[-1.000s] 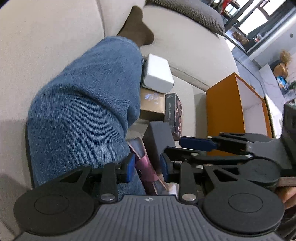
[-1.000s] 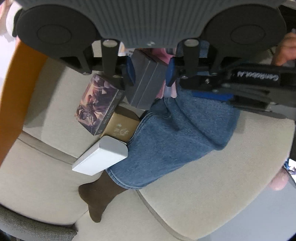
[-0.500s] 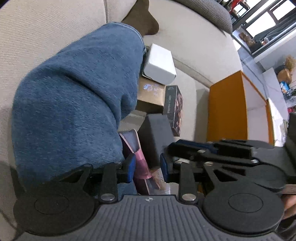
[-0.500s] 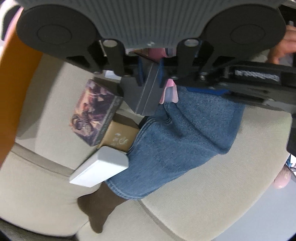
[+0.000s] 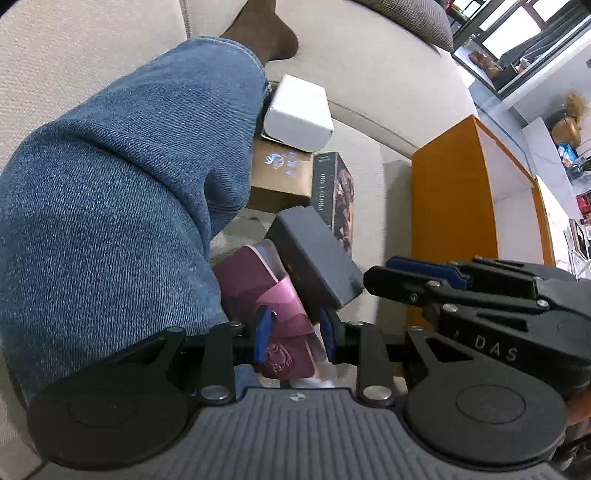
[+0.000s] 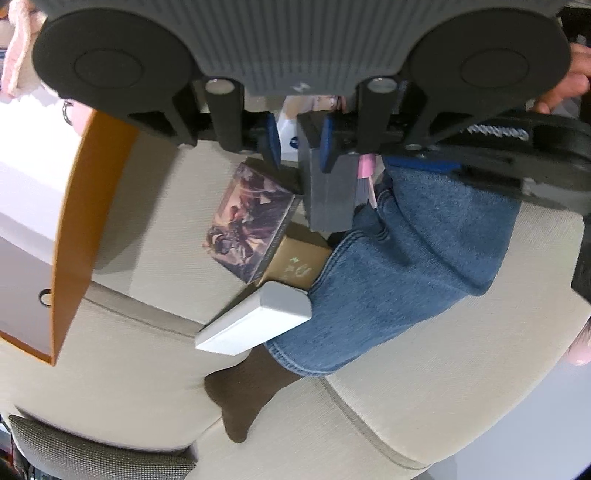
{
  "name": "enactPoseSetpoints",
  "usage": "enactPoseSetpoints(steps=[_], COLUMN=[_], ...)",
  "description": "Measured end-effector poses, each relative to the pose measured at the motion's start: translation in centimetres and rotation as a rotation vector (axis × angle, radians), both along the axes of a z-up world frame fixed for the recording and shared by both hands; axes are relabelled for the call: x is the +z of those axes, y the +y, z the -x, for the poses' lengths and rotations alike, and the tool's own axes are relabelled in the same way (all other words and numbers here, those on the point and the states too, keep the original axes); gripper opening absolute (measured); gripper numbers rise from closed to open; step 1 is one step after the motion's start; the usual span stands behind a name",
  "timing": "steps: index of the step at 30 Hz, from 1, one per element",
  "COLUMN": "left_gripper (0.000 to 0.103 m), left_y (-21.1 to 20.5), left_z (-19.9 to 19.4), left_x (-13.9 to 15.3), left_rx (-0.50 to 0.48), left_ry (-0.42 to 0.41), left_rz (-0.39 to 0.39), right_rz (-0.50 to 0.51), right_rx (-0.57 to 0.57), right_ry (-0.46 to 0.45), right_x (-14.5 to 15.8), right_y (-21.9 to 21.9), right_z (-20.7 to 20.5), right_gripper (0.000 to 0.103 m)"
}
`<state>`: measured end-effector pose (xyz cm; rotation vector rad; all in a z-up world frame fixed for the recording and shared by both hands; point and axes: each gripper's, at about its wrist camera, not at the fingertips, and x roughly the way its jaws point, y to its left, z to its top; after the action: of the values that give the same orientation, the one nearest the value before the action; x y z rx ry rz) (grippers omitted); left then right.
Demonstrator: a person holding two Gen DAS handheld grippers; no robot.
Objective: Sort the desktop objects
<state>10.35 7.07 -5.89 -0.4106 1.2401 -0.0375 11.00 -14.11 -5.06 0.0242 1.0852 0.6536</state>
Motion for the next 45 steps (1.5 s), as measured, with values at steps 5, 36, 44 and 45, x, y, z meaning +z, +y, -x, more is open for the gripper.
enactPoseSetpoints(steps=[5, 36, 44, 45], left_gripper=[0.033, 0.04, 0.034, 0.032], left_y=[-0.3, -3.8, -3.0, -2.7], left_z=[0.1, 0.8, 1.5, 1.6], left_x=[-0.3, -0.9, -0.3, -0.2], left_rx=[0.003, -0.112, -0.093, -0.086], left_ry=[0.012, -0.021, -0.005, -0.002], left_rz=[-0.054, -0.239, -0.216, -0.207], right_rz=[-0.029, -0.068, -0.04, -0.025], right_rx=[0.017, 0.059, 0.039, 0.04], right_ry=[-0.017, 0.129, 0.071, 0.054], right_x=[0.4, -1.6, 0.2, 0.4], right_y=[0.0, 1.8, -0.5, -0.8], right_z=[0.1, -2.5, -0.7, -0.2], right_gripper=[0.034, 0.034, 0.034, 0.034])
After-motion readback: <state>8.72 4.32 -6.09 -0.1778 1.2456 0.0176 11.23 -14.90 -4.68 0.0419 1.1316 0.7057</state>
